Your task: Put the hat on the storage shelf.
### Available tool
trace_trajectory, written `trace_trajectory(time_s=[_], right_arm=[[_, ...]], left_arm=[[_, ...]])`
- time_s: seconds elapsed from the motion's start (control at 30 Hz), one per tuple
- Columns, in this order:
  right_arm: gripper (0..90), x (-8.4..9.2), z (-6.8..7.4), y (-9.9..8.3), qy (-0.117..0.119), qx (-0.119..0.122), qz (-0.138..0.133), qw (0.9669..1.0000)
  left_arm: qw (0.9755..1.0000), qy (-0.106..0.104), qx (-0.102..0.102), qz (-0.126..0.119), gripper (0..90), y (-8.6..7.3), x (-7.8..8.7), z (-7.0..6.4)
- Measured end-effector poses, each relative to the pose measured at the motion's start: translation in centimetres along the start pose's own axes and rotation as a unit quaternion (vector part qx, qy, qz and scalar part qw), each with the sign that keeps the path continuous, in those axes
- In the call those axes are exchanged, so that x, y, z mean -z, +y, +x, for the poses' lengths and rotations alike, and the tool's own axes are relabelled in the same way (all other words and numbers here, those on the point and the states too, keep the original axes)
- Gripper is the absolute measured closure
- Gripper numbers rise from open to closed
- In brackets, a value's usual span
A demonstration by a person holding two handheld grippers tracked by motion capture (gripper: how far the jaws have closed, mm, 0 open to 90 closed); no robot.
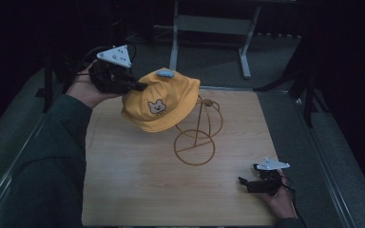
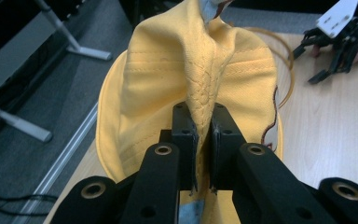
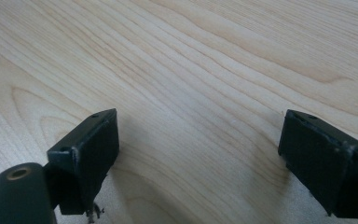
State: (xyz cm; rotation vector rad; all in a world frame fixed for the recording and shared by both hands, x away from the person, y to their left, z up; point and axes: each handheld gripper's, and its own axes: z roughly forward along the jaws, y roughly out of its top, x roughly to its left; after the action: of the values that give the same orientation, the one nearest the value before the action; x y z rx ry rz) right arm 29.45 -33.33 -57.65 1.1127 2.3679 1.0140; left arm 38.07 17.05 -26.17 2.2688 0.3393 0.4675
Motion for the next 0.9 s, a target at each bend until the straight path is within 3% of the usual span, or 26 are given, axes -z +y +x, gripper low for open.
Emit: trace_trajectory(time_s=[0.9], right_arm=[[12.1, 0.0, 0.0, 0.0, 0.0, 0.0, 0.001, 1.0]], left_arm=[[0.9995, -0.027, -0.015, -0.009, 82.8, 2.5, -3.2, -0.9]])
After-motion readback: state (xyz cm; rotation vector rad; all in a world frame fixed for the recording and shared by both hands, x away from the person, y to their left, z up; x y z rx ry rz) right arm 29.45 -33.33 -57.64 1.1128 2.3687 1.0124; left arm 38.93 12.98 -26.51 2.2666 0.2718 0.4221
